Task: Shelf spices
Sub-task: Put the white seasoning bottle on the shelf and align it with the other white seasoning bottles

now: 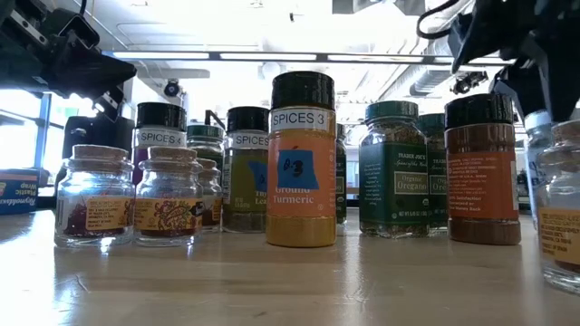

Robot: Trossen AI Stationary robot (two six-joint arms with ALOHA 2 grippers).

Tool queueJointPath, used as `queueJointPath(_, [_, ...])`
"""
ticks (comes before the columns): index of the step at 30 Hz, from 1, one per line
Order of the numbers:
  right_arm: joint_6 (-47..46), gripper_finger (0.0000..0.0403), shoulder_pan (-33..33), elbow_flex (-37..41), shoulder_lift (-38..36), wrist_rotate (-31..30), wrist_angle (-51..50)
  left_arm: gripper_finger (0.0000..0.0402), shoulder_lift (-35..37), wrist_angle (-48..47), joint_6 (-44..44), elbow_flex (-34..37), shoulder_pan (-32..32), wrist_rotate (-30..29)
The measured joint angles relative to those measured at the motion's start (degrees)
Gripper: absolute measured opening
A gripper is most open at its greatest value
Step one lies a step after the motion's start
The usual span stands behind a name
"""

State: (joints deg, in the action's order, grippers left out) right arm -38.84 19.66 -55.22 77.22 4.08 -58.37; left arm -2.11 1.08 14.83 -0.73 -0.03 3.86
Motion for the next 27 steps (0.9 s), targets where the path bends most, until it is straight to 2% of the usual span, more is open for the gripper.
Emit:
queueJointPath(5, [2.9, 0.0273, -0.2, 0.0, 1.8, 4.0, 0.0, 0.0, 0.0, 0.0, 0.0, 0.0, 0.0, 0.0])
queueJointPath(9, [-1.5, 0.0277, -0.2, 0.0, 1.6, 5.9, -0.1, 0.0, 0.0, 0.0, 0.0, 0.0, 0.0, 0.0])
queueJointPath(13, [-10.1, 0.0277, 0.7, 0.0, 1.2, 5.9, -1.3, 0.0, 0.0, 0.0, 0.0, 0.0, 0.0, 0.0])
queueJointPath(23, [-39.4, 0.0277, 0.8, -0.1, -0.2, 6.0, -3.6, 0.0, 0.0, 0.0, 0.0, 0.0, 0.0, 0.0])
queueJointPath(27, [-45.9, 0.0277, 0.8, 0.2, -0.2, 5.3, -2.6, 0.0, 0.0, 0.0, 0.0, 0.0, 0.0, 0.0])
